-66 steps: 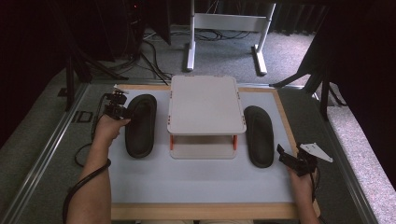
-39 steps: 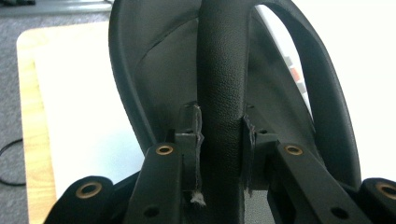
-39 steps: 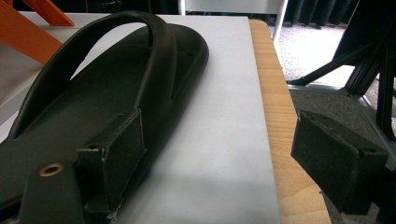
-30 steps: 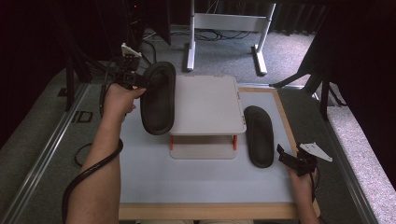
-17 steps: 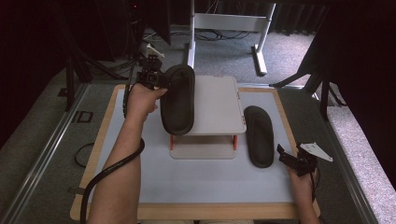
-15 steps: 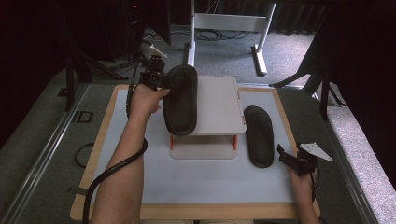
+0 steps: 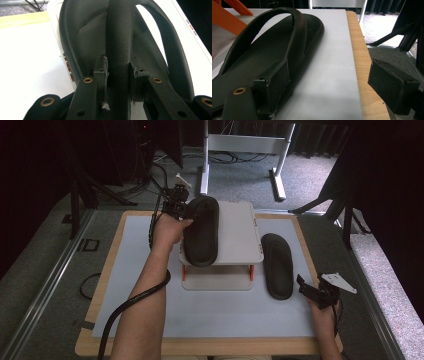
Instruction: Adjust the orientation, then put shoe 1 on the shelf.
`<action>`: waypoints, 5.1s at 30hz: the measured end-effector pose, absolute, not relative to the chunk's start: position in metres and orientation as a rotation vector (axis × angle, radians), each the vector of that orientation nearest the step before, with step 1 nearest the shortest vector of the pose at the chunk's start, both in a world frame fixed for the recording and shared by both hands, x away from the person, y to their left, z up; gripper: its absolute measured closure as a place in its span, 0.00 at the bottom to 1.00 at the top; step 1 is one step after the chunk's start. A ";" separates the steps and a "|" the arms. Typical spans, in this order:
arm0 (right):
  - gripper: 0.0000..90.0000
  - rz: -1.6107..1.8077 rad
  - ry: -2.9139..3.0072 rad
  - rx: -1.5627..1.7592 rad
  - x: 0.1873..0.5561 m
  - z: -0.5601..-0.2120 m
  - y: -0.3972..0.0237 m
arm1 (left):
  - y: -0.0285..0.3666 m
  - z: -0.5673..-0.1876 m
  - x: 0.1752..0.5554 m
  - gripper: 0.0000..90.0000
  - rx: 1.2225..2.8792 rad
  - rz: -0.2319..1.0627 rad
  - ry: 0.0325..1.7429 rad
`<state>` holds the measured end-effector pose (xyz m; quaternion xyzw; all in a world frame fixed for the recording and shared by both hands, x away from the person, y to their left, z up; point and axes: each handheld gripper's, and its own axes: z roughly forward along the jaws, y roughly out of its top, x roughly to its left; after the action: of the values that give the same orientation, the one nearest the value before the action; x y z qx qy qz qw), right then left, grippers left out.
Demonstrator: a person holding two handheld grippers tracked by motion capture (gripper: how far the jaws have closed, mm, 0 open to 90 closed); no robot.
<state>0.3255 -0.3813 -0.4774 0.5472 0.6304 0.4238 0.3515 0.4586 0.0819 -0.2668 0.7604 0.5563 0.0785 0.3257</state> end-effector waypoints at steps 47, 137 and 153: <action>0.18 1.088 1.633 1.420 0.326 -0.477 -0.381 | 0.155 -0.257 0.412 0.63 1.979 0.321 1.292; 0.18 1.079 1.630 1.413 0.325 -0.477 -0.380 | 0.277 -0.481 0.282 0.01 1.555 0.827 1.308; 0.15 1.109 1.691 1.434 0.330 -0.477 -0.383 | 0.276 -0.489 0.273 0.01 1.456 0.919 1.239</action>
<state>0.3296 -0.3829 -0.4771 0.5470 0.6450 0.4231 0.3254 0.2726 0.2763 -0.4892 0.5990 0.5097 0.3779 0.4884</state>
